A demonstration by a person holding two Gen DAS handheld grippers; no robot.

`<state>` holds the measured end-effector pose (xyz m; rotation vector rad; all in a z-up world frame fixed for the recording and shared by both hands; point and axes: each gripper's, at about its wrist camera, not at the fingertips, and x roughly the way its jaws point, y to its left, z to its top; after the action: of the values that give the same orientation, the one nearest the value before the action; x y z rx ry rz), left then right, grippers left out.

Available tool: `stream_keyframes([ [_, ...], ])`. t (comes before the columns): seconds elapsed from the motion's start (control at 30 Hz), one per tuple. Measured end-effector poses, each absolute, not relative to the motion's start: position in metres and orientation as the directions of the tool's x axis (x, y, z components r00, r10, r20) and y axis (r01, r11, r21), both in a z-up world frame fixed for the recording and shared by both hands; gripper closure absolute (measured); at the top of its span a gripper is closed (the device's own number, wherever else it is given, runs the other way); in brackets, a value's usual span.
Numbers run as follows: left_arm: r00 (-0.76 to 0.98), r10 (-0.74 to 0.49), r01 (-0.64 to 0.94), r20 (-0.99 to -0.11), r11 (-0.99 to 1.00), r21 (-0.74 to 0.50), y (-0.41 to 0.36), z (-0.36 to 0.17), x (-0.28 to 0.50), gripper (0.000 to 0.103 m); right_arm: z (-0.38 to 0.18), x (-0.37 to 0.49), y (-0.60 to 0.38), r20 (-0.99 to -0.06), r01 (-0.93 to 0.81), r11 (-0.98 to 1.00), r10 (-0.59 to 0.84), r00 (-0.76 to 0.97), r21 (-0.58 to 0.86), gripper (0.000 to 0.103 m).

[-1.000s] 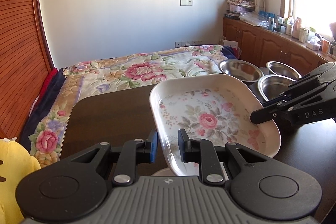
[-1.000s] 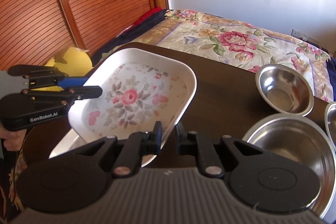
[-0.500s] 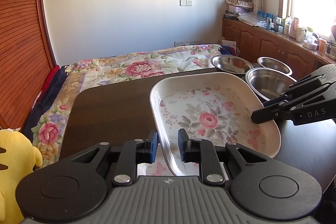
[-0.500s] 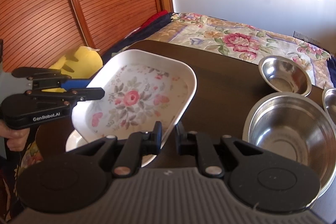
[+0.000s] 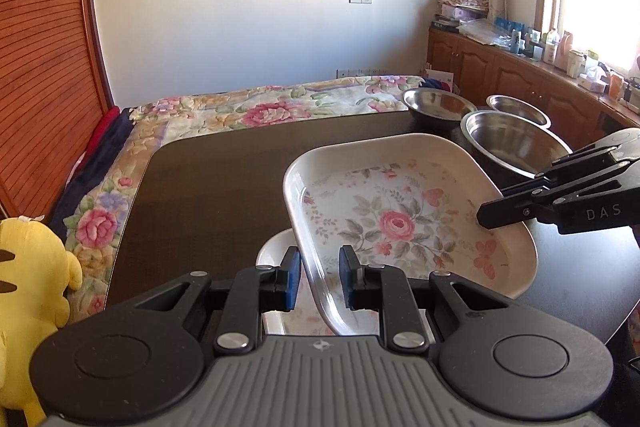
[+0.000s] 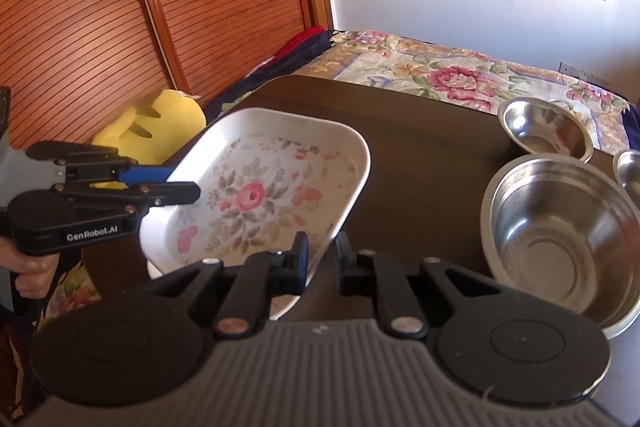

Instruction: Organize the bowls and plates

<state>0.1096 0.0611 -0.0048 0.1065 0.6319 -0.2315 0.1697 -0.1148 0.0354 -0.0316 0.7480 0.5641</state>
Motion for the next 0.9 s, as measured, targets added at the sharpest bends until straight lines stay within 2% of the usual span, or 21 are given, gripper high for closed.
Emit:
stream_keyframes([
  [0.9, 0.762, -0.138, 0.200, -0.633, 0.979, 0.027, 0.076, -0.031, 0.111, 0.081, 0.013, 0.167, -0.112, -0.620, -0.482, 0.841, 0.518, 0.589, 0.245, 0.088],
])
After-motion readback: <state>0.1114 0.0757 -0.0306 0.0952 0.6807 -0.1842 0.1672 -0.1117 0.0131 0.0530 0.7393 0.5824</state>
